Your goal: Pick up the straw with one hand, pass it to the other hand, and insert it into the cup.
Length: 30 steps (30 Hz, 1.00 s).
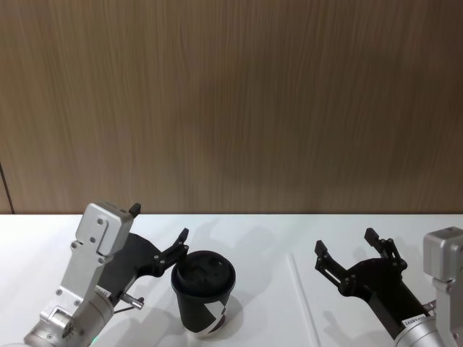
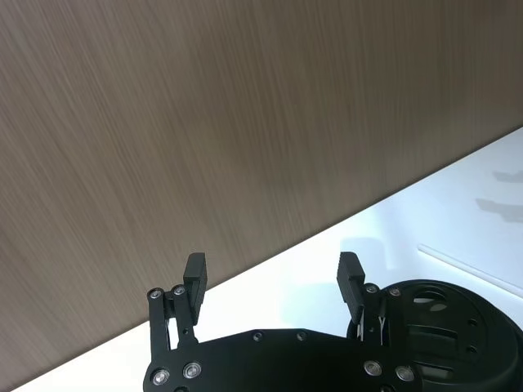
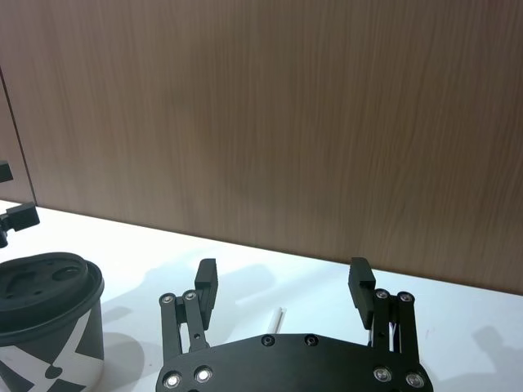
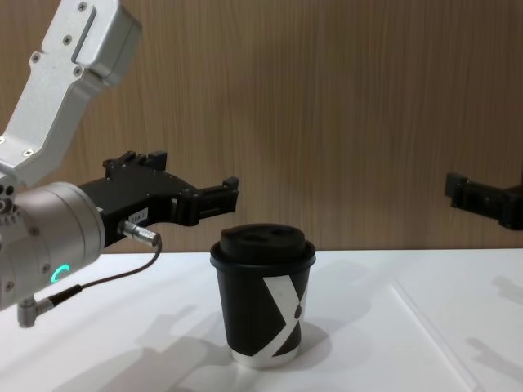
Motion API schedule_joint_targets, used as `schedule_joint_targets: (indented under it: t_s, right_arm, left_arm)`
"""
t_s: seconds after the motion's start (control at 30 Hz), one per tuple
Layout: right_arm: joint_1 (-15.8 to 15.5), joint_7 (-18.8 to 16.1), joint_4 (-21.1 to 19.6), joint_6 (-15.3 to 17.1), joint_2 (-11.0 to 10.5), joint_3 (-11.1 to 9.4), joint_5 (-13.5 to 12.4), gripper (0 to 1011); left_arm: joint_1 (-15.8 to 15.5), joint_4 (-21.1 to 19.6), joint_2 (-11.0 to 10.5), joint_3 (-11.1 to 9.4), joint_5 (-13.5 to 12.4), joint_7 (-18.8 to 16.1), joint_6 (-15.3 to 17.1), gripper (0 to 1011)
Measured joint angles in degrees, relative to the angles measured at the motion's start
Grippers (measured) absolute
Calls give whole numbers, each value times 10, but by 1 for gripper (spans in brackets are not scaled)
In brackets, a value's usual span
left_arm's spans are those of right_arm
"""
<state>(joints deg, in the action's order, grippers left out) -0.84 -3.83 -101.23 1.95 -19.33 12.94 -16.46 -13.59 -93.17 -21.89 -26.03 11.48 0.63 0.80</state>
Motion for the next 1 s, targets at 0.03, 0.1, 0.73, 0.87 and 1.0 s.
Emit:
schedule_joint_targets:
  t_s: [0.03,0.1,0.73,0.87,1.0]
  right_arm:
    - [0,0,0,0,0,0,0,1001]
    - [0,0,0,0,0,0,0,1001]
    - [0,0,0,1,0,-1,0,1001]
    - [-3,0,-5,11,-2,-4,-1,1001]
    - [-6,-2,-14,29,-5,-6,-3,1001]
  left_arm:
    - [0,0,0,0,0,0,0,1003]
    - [0,0,0,0,0,0,0,1003]
    - [0,0,0,0,0,0,0,1003]
    - [0,0,0,0,0,0,0,1003]
    - [0,0,0,0,0,0,0,1003]
